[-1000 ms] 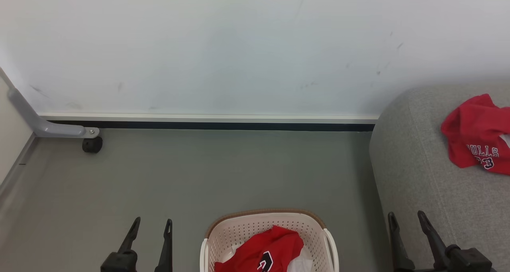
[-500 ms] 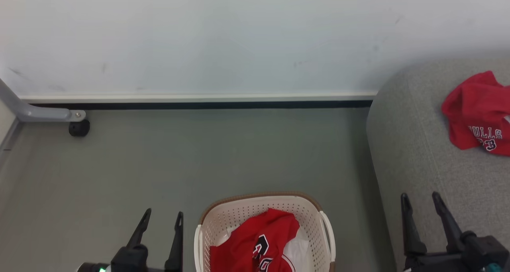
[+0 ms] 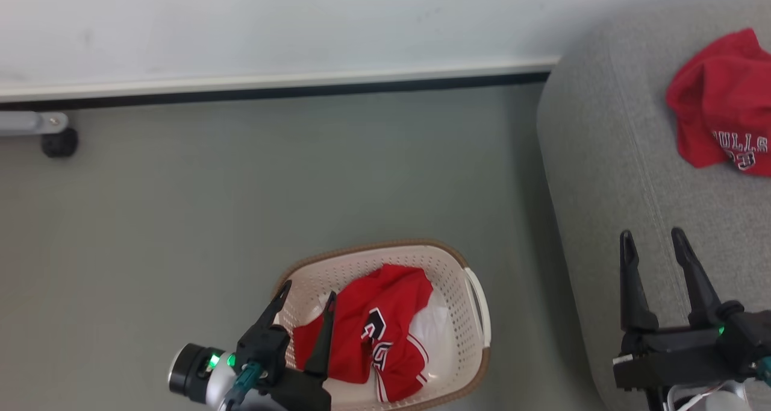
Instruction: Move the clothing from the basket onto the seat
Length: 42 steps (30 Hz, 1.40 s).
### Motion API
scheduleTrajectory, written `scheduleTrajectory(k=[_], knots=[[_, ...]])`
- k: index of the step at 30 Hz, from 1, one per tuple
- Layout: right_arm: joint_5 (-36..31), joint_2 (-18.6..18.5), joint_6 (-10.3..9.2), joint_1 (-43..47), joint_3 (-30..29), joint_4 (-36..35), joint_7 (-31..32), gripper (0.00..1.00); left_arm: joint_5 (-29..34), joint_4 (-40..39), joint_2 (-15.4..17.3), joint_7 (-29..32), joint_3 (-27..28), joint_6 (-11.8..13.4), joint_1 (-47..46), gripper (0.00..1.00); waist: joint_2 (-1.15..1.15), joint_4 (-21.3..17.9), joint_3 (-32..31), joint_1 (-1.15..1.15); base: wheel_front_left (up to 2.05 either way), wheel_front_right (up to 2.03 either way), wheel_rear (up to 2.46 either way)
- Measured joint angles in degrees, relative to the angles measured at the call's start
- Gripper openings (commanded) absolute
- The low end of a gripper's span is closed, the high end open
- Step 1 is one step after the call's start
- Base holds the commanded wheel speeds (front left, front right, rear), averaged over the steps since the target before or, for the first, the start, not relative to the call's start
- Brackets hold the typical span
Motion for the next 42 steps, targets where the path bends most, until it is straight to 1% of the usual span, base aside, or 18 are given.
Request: scheduleTrajectory(k=[5, 13, 17, 24, 32, 42], knots=[[-0.21, -0.03, 0.05, -2.45, 0.3, -1.2, 0.0, 1.0, 0.02, 4.07, -1.16, 1.14, -0.77, -0.47, -2.99, 1.0, 0.0, -2.06, 3.48, 0.0, 0.0, 0.0, 0.0], [-0.83, 0.24, 0.62, -7.35, 1.57, -3.16, 0.0, 1.0, 0.92, 10.78, -1.62, 3.59, -2.41, -0.52, -7.75, 1.0, 0.0, -5.58, 9.26, 0.0, 0.0, 0.0, 0.0], [-0.81, 0.89, 0.92, -9.84, 1.55, -4.44, 0.0, 1.0, 2.75, 13.81, -1.64, 4.93, -3.18, -0.92, -10.5, 1.0, 0.0, -7.27, 12.24, 0.0, 0.0, 0.0, 0.0], [-0.81, 0.85, 1.43, -13.2, 1.32, -7.13, -0.01, 1.0, 3.33, 18.3, -2.08, 6.32, -3.47, -0.62, -14.94, 1.0, 0.01, -9.85, 17.67, 0.0, 0.0, 0.0, 0.0], [-0.82, 0.44, 2.08, -16.29, 0.77, -9.72, -0.01, 1.0, 4.56, 22.52, -2.47, 7.72, -3.94, -0.08, -20.8, 1.0, 0.01, -11.86, 24.0, 0.0, 0.0, 0.0, 0.0], [-1.24, 0.79, 2.27, -20.76, 0.79, -12.33, -0.02, 1.0, 6.06, 26.08, -2.03, 8.45, -3.13, 0.64, -27.28, 1.0, 0.01, -13.32, 31.81, 0.0, 0.0, 0.0, 0.0]])
